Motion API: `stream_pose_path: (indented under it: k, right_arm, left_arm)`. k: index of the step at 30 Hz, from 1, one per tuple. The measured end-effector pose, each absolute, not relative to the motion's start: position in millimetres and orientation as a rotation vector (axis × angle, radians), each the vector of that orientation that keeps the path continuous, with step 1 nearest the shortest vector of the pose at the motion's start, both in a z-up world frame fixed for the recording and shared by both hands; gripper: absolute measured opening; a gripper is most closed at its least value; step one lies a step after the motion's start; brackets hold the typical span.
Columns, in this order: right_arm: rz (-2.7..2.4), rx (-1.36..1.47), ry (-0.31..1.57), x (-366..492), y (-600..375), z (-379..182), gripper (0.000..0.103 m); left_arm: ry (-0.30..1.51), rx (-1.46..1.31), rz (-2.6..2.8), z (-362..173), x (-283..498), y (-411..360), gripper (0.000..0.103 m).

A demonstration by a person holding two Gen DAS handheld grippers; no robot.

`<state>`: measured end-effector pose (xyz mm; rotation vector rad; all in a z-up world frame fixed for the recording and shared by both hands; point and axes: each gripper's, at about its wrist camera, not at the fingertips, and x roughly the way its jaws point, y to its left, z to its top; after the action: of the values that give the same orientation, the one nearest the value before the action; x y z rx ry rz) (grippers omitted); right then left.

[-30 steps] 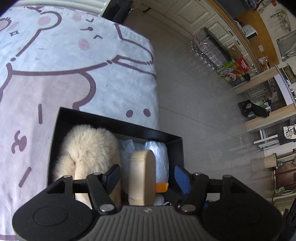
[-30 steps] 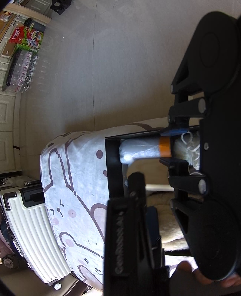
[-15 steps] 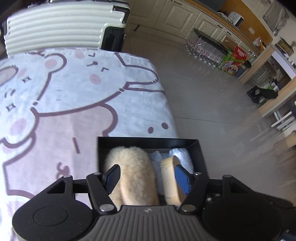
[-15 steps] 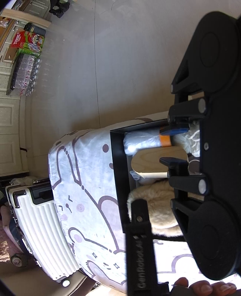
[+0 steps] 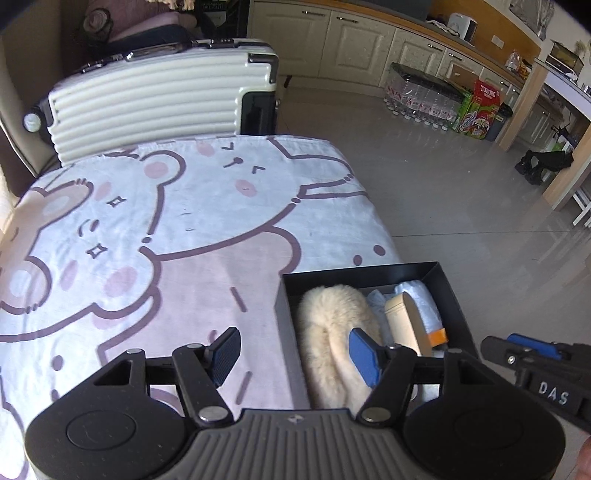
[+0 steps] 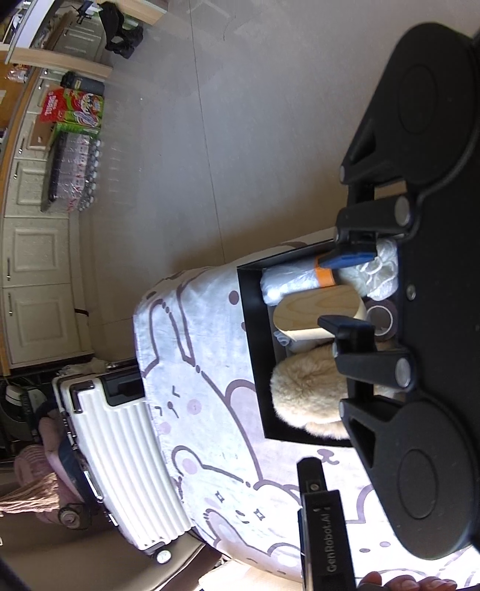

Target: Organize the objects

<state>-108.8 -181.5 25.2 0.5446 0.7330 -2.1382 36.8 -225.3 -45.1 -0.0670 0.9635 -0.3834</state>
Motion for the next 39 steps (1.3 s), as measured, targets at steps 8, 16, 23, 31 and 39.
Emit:
stream_pose_path:
  k: [8,16,23,31,39]
  right_arm:
    - [-2.161,0.508,0.711,-92.6,-168.6,28.5,0.043]
    - [-2.203,0.449,0.734,-82.5,-163.8,31.7,0.062]
    - [-2.245,0.419,0.766,-81.1,-156.7,31.9,0.078]
    - [-2.251,0.395,0.789,-76.8,-154.4,29.8,0.098]
    - [-2.265,0.408,0.774,-78.3,-152.2,28.3,0.103]
  left_arm:
    - [0.954,-0.045,-0.345,-35.6,19.5,-199.5,0.076]
    - [0.952,-0.015,-0.321,-32.1,11.7,-187.9,0.096]
    - [0.951,-0.014,-0.329,-28.2,8.5,-185.2,0.103]
    - [0.950,0.017,-0.324,-28.1,6.0,-184.7,0.103]
    - [0.958,0.026,-0.328,-30.4,7.7,-179.8,0.103]
